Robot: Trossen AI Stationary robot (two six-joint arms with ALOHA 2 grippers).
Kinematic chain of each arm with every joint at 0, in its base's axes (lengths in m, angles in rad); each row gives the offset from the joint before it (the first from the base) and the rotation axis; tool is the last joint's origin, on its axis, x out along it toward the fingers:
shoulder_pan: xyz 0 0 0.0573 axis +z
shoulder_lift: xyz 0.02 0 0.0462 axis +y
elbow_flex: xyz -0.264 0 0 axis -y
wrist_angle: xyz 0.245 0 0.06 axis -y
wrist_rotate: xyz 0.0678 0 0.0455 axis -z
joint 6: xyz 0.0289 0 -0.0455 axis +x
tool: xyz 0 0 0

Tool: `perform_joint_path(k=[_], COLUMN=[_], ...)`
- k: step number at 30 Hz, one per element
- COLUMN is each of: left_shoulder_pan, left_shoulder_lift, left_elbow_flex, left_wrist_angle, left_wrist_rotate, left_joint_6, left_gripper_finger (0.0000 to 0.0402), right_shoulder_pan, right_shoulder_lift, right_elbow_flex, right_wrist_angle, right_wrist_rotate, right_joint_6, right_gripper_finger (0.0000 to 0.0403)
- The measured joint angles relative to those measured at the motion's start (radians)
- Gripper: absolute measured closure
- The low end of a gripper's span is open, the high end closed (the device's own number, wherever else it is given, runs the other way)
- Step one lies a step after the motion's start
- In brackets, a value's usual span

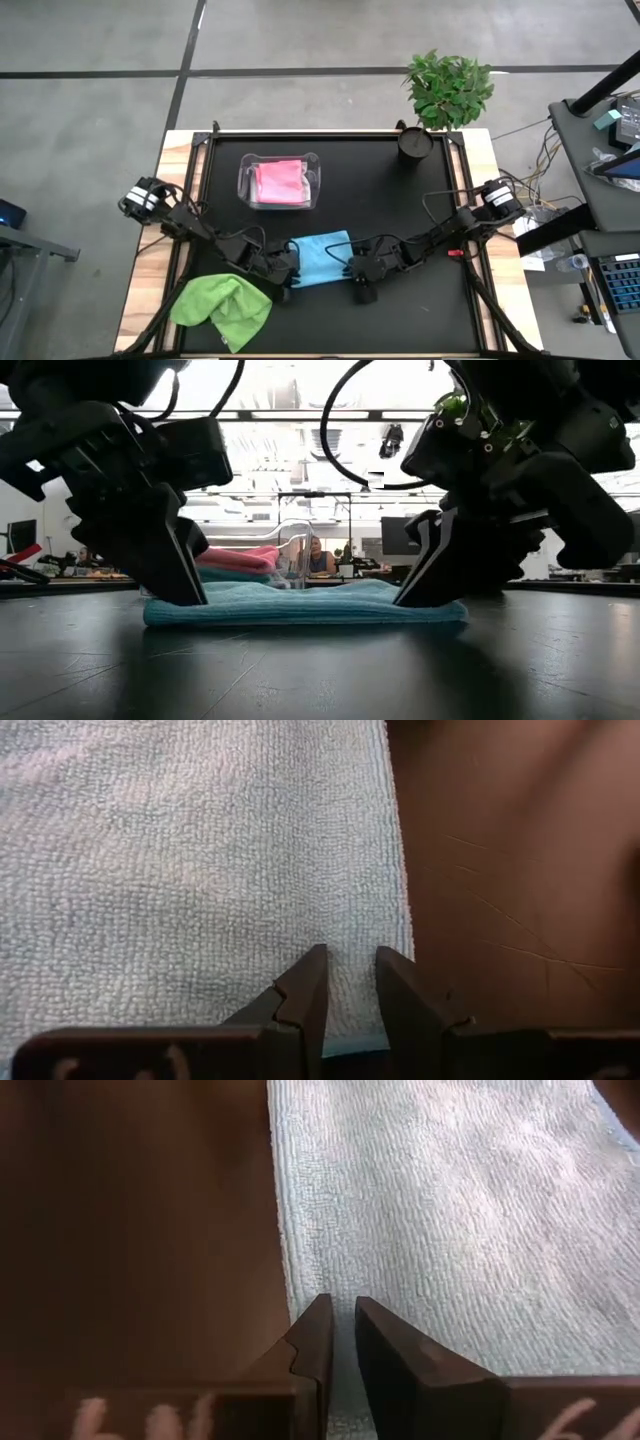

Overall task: Fold microfiber towels
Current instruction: Fold the blue microfiber cloth

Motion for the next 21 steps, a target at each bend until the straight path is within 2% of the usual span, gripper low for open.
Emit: perform_joint_path(k=[9,15,17,21], left_shoulder_pan=[-0.001,0.000,0.000,0.007], left_shoulder_lift=[-0.118,-0.182,-0.193,-0.189], left_elbow_flex=[-0.006,-0.005,-0.006,-0.022], left_wrist_angle=[-0.103,-0.123,-0.127,-0.128], left_wrist_rotate=[0.024,0.001,-0.060,-0.267], left_joint_6=[0.007,0.078,0.125,0.209], left_gripper_finger=[0.0327,0.0327,0.0327,0.0327], right_shoulder_pan=[0.005,-0.011,-0.031,-0.090], right_shoulder_lift=[-0.087,-0.121,-0.121,-0.085], right_elbow_flex=[-0.001,-0.001,-0.001,-0.002], right_wrist_angle=[-0.090,-0.083,-0.075,-0.009], right_wrist_rotate=[-0.001,0.115,0.170,0.223], right_joint_6=[-0.016,-0.110,-0.144,-0.164], right_gripper_finger=[0.0360,0.0360,0.0360,0.0360])
